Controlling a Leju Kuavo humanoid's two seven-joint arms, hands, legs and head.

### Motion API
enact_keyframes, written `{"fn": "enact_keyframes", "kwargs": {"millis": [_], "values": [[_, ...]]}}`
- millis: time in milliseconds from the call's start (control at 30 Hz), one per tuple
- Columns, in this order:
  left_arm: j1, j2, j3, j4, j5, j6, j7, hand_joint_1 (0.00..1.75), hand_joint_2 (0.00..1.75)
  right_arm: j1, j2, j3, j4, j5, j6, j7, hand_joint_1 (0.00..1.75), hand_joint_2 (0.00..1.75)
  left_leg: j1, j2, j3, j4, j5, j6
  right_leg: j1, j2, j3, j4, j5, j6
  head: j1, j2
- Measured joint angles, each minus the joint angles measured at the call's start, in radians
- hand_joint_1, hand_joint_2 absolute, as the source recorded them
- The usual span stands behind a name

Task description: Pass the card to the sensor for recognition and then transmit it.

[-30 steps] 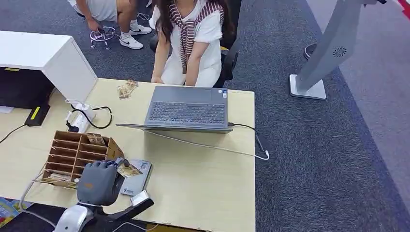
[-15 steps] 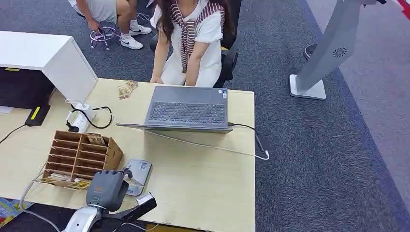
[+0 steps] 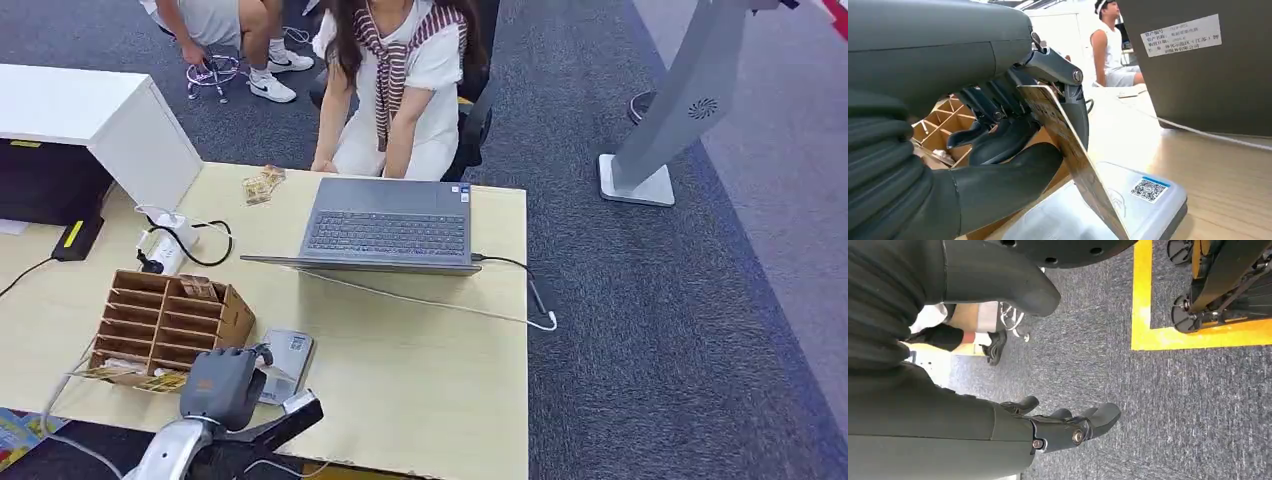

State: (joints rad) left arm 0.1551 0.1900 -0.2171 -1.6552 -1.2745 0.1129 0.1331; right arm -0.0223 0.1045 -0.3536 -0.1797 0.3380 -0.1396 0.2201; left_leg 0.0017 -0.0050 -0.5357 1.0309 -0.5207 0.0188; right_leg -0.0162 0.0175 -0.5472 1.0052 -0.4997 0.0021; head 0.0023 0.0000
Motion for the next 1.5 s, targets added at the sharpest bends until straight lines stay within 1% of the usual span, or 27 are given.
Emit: {"fn": "enact_keyframes", "kwargs": {"millis": [133,467,867,1333,1400,1500], "values": [[-0.005,-0.002,0.003,0.013,0.003,-0.004,0.011,1.75,1.75,0.0,0.0,0.0,0.0,0.007,0.003,0.0,0.0,1.75,0.0,0.0,0.0,0.0,0.0,0.0,0.0,0.0,0.0,0.0,0.0,0.0,0.0,0.0],[-0.006,-0.025,0.023,0.036,-0.006,-0.018,0.052,1.75,1.75,0.0,0.0,-0.009,0.0,0.018,0.004,0.003,0.0,1.75,0.0,0.0,0.0,0.0,0.0,0.0,0.0,0.0,0.0,0.0,0.0,0.0,0.0,0.0],[-0.008,-0.035,0.034,0.037,-0.01,-0.028,0.053,1.75,1.75,0.0,0.0,-0.015,0.0,0.031,0.004,0.003,0.0,1.75,0.0,0.0,0.0,0.0,0.0,0.0,0.0,-0.001,0.0,0.0,0.0,0.0,0.0,0.0],[-0.013,-0.036,0.037,0.039,-0.01,-0.03,0.054,1.75,1.75,0.0,0.0,-0.016,0.0,0.03,0.004,0.003,0.0,1.75,0.0,0.0,0.0,0.0,0.0,0.0,0.0,-0.001,0.0,0.0,0.0,0.0,0.0,0.0],[-0.018,-0.037,0.037,0.04,-0.011,-0.023,0.052,1.75,1.75,0.0,0.0,-0.016,0.0,0.03,0.004,0.003,0.0,1.75,0.0,0.0,0.0,0.0,0.0,0.0,0.0,-0.001,0.0,0.0,0.0,0.0,0.0,0.0],[-0.03,-0.045,0.037,0.035,-0.015,0.02,0.029,1.75,1.75,0.0,0.0,-0.018,0.0,0.034,0.006,0.0,0.0,1.75,0.0,-0.001,0.0,0.0,0.0,0.0,0.0,-0.001,0.0,0.0,0.0,0.0,0.0,0.0]]}}
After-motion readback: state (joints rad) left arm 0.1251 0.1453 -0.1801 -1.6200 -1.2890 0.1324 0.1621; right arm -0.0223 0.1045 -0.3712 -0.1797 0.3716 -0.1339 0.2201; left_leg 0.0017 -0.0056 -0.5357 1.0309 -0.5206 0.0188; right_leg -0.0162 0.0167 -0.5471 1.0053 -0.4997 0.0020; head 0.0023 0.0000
